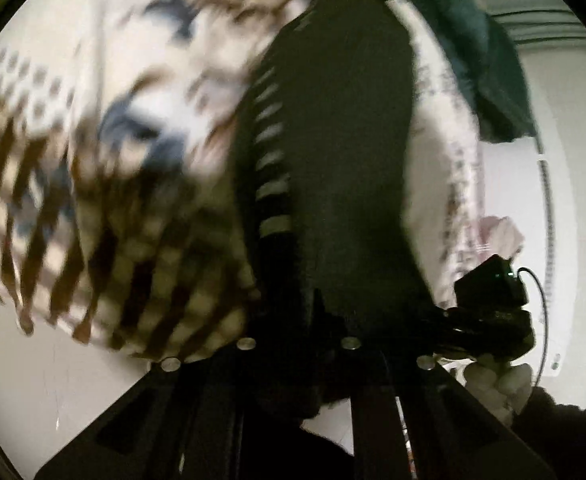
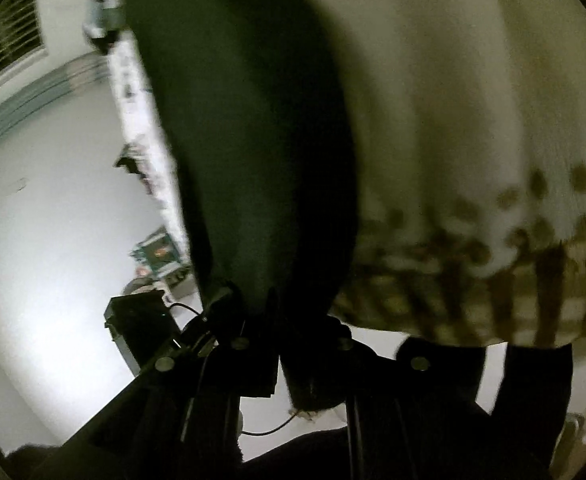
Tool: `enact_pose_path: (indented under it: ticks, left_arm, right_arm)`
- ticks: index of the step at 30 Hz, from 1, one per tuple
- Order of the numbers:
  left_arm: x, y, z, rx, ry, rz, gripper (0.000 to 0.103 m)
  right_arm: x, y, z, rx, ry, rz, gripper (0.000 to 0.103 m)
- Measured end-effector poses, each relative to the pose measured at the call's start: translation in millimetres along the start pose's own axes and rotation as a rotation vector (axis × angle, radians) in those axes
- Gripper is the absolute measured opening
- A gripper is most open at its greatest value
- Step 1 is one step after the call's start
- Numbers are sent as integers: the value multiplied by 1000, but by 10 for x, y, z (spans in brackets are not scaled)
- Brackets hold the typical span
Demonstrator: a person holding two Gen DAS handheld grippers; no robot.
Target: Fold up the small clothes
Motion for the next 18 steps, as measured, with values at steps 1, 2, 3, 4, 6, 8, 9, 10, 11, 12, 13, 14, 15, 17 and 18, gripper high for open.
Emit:
enact_pose_path:
  ticks: [1,2,3,4,6,8,9,10,11,12,13,14,15,17,18]
  left_arm:
    - [91,97,-71,-11,22,14,8]
    - [218,172,-145,-22,43,32,8]
    - [343,254,-188,-36,64,44,8]
    - [495,345,-227,-51,94,52,8]
    - [838,517,-241,-90,143,70,8]
    - [1236,665,-200,-104,192,97,8]
    - [1415,717,-159,-114,207,104,8]
    - [1619,779,-117,-118,223,115,8]
    - [1840,826,-90,-116,238,130,8]
    - [2022,849,-69,-119,245,137,8]
    - [2214,885,-21,-123,251,142,8]
    - [2399,920,31,-119,255,151,8]
    - [2553,948,87,-114,261,156,8]
    - [2927,1006,196,-117,264,151,8]
    - [3069,1033,241,-113,266,150,8]
  right_arm:
    - [46,-138,-80,18,22,-17,11]
    - [114,-239,-177,29,43,-26,11]
    - [208,-369,-259,46,71,-37,11]
    - [314,-501,-305,61,99,-47,11]
    - [557,-735,-421,78,154,-68,11]
    - [834,-971,-500,79,212,-96,11]
    - [985,-1049,-562,81,239,-100,11]
    - [1118,-1124,-584,84,264,-104,11]
    - [1286,-1218,-614,81,291,-113,11]
    - [1481,-1259,-669,74,317,-121,11]
    - [1664,-1344,-710,72,338,-124,11]
    - [1872,-1432,-726,65,361,-125,11]
    - [2056,-1485,-788,60,376,-123,11]
    - [2406,-1551,-891,48,407,-120,11]
    - [2560,-1540,-991,39,422,-118,11]
Point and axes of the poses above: each gripper's, at about its wrist camera, not at the fingertips, and z roughly the way its jaws point, y to its right, x to its top, the point moved 5 cm from there along z, roughly the way its jaws point, and after that the axes turned 2 degrees about -z, right-handed, at the moved point
